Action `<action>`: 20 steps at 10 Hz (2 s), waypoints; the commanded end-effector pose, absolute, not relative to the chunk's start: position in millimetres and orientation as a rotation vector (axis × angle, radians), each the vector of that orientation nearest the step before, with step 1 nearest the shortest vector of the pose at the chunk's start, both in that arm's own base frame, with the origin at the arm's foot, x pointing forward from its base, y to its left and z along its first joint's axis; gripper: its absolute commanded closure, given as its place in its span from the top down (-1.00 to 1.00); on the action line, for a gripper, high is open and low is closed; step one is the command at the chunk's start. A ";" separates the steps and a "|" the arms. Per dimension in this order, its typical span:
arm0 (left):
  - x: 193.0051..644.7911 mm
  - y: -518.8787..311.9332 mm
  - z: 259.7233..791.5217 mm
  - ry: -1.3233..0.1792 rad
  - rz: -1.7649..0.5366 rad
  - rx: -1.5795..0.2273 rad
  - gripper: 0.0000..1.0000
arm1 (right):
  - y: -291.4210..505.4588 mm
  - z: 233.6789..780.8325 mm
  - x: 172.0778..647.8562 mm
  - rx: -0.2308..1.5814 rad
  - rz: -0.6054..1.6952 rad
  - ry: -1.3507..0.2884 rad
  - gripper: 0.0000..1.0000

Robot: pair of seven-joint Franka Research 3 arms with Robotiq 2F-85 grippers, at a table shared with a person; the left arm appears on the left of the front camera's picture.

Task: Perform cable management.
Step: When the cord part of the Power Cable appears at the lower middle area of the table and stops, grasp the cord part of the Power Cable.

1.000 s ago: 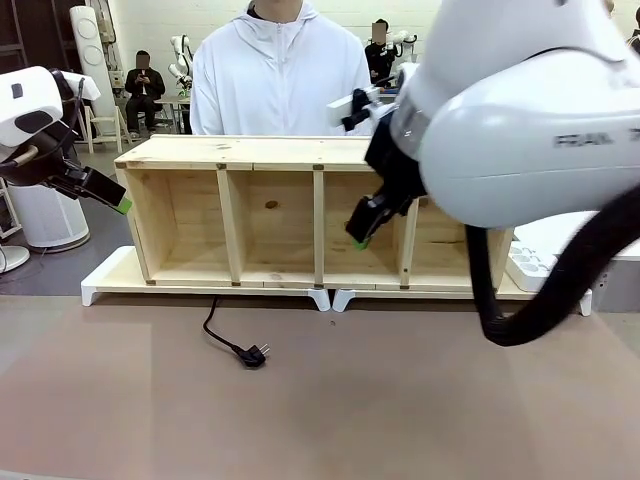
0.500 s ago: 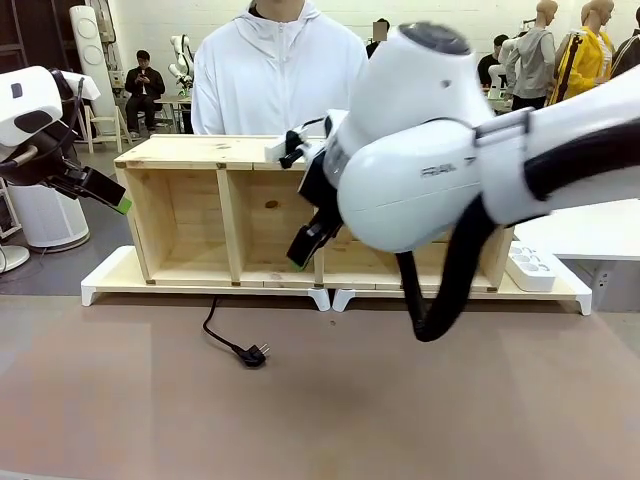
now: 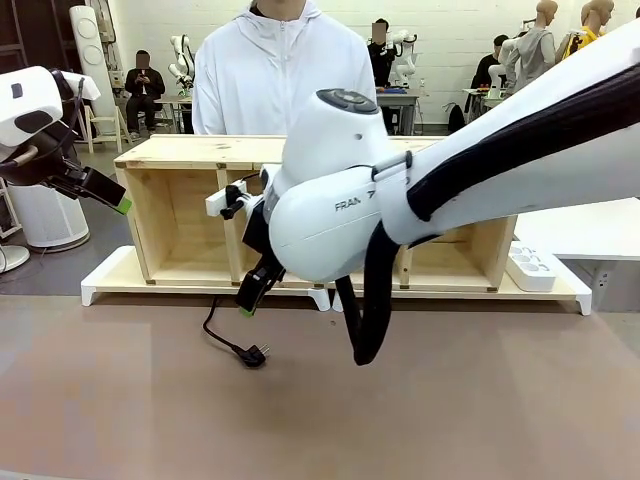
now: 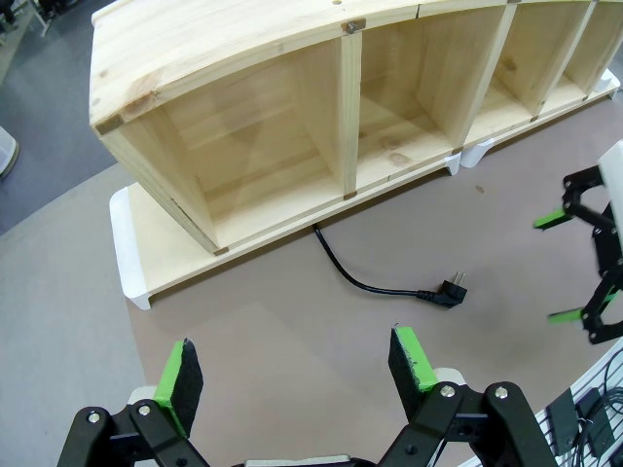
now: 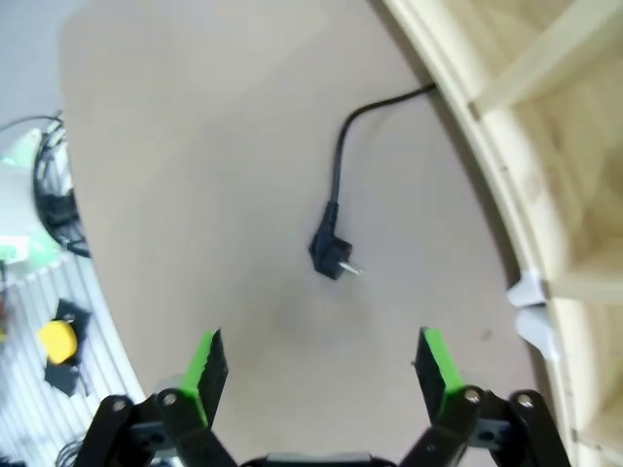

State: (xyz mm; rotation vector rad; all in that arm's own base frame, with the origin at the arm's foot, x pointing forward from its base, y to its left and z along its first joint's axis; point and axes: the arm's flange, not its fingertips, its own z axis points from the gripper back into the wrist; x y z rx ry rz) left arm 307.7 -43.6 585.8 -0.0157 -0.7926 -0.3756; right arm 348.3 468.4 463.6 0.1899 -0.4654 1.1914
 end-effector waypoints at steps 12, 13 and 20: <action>310.4 -44.1 585.8 -0.804 -0.362 -0.024 1.00 | 479.0 429.4 366.9 0.076 1.189 -0.538 1.00; 310.4 -44.1 585.8 -0.804 -0.362 -0.024 1.00 | 479.0 429.4 366.9 0.076 1.189 -0.538 1.00; 310.4 -44.1 585.8 -0.804 -0.362 -0.024 1.00 | 513.0 366.8 400.6 0.220 1.274 -0.400 1.00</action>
